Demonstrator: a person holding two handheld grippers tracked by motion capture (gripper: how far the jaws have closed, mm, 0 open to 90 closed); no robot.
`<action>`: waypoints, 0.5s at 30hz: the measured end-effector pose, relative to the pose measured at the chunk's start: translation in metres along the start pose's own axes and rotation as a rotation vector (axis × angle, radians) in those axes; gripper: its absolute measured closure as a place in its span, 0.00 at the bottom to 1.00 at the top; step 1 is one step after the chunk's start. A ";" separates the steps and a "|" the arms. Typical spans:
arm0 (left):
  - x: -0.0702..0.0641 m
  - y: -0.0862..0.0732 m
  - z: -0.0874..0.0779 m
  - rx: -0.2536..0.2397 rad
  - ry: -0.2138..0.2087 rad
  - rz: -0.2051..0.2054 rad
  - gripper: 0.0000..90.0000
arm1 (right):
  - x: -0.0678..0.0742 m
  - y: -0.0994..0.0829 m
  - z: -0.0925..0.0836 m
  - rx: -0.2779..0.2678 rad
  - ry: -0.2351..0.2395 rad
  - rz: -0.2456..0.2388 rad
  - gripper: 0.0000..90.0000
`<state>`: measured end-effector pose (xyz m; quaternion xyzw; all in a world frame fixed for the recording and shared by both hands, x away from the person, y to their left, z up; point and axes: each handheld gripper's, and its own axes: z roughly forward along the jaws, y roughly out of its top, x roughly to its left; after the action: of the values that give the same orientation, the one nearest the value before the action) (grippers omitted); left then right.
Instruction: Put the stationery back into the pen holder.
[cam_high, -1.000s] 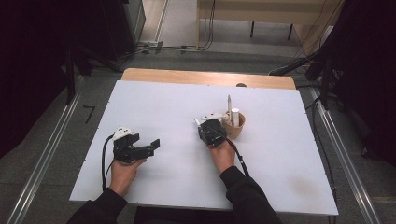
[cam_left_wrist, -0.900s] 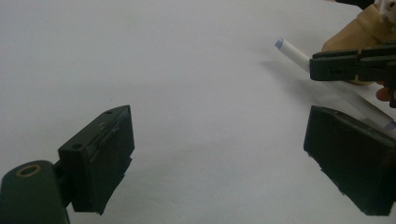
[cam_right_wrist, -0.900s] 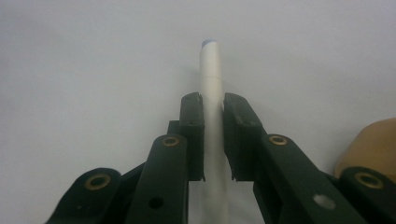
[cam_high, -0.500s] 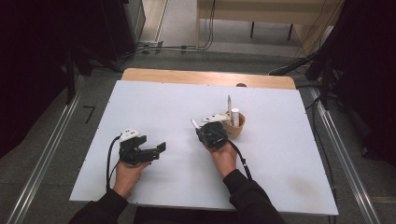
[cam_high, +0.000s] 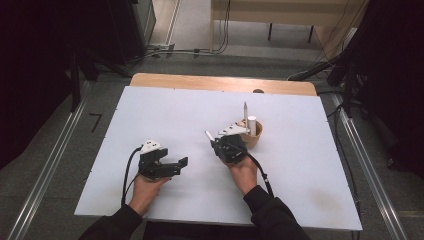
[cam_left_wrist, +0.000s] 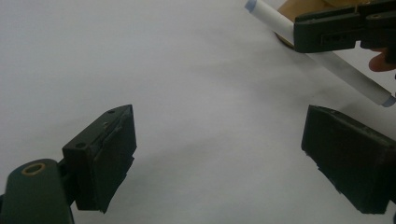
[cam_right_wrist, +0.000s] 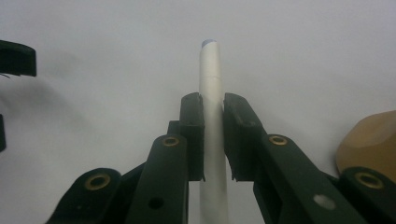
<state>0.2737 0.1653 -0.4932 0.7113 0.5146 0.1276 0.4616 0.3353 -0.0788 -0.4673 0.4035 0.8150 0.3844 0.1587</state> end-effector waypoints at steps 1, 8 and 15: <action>-0.003 0.000 0.001 0.000 -0.004 0.002 0.11 | 0.000 -0.001 -0.002 -0.003 0.001 -0.003 0.86; -0.019 0.000 0.008 0.016 -0.042 0.018 0.11 | -0.003 -0.004 -0.013 -0.020 0.016 0.005 0.86; -0.031 0.001 0.017 0.025 -0.086 0.019 0.12 | -0.006 -0.006 -0.019 -0.032 0.025 0.005 0.86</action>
<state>0.2712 0.1300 -0.4924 0.7266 0.4889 0.0951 0.4732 0.3254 -0.0954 -0.4597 0.3981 0.8096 0.4028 0.1540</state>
